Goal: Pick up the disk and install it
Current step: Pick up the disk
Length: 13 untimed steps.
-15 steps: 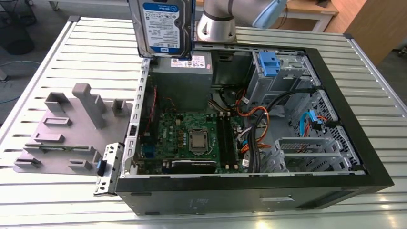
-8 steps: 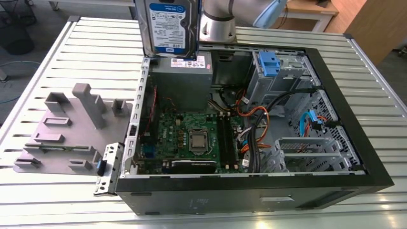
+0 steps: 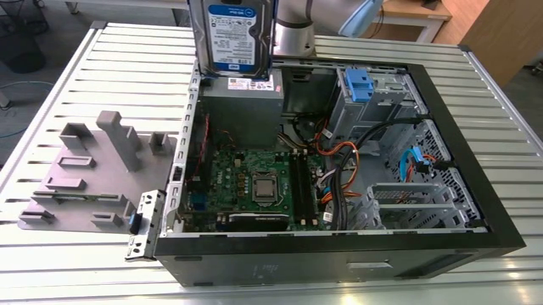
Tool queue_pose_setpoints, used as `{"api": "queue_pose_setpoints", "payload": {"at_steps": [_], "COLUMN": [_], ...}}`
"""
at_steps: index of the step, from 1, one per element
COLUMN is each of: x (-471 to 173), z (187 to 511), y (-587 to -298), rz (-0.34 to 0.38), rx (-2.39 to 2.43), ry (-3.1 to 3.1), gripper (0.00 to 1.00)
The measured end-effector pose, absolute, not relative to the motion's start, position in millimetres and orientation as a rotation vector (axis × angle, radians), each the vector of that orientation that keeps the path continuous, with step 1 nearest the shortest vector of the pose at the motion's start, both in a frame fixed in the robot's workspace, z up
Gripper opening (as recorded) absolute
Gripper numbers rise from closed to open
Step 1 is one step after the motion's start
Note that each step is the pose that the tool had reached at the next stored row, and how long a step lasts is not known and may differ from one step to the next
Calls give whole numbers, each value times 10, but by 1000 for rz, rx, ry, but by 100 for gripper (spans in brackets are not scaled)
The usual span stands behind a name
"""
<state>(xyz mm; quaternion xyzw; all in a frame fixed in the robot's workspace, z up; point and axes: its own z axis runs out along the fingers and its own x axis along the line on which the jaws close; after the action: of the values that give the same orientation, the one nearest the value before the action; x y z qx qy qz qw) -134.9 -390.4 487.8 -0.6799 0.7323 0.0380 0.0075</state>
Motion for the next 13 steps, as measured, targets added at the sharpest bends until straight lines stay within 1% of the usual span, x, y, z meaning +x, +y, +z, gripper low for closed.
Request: {"api": "queue_pose_setpoints", "payload": {"at_steps": [13], "x": [-1093], "z": [4877], "y": [-3904], "rz": [119], "rx": [-2126], "ry": [2290], "gripper": [35]}}
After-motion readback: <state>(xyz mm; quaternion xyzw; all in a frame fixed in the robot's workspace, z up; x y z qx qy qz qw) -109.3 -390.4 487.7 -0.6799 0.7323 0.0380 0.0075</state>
